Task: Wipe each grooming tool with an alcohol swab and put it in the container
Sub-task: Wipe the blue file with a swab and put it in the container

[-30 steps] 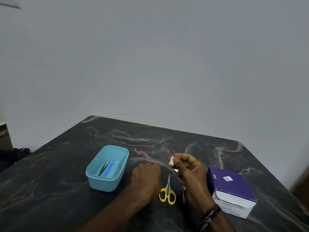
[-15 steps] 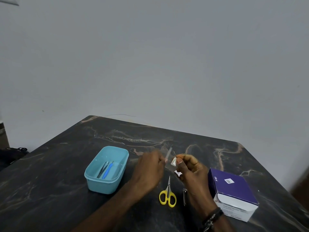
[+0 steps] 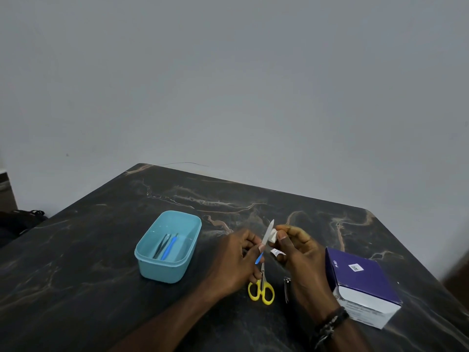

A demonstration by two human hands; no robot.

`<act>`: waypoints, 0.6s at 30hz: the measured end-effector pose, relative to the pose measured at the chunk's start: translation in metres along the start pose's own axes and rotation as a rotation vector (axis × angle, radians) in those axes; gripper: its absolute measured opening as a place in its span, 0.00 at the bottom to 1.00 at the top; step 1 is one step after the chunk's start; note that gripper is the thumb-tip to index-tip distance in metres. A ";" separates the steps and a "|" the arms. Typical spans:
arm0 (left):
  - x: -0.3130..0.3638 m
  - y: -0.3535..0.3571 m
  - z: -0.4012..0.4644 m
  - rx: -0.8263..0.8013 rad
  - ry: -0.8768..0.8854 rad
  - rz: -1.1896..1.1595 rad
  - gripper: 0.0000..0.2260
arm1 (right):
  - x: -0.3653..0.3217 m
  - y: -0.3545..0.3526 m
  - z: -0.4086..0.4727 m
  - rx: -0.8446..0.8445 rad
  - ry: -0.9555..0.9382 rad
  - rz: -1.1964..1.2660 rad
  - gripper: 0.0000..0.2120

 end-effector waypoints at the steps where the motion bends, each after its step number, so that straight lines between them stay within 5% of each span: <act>1: -0.001 -0.001 0.000 0.005 0.000 0.001 0.03 | 0.000 0.000 0.000 0.000 0.003 -0.003 0.04; 18: 0.002 -0.001 -0.005 0.023 0.024 -0.016 0.03 | -0.002 0.008 -0.006 -0.017 0.031 -0.012 0.05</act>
Point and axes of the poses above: each hand's wrist, its own z-axis towards the middle knuckle, its own y-axis out of the palm, x = y × z, the point moved 10 cm from there along z, towards the middle knuckle, and after that the axes turned 12 degrees about z, right-handed, at the moved point
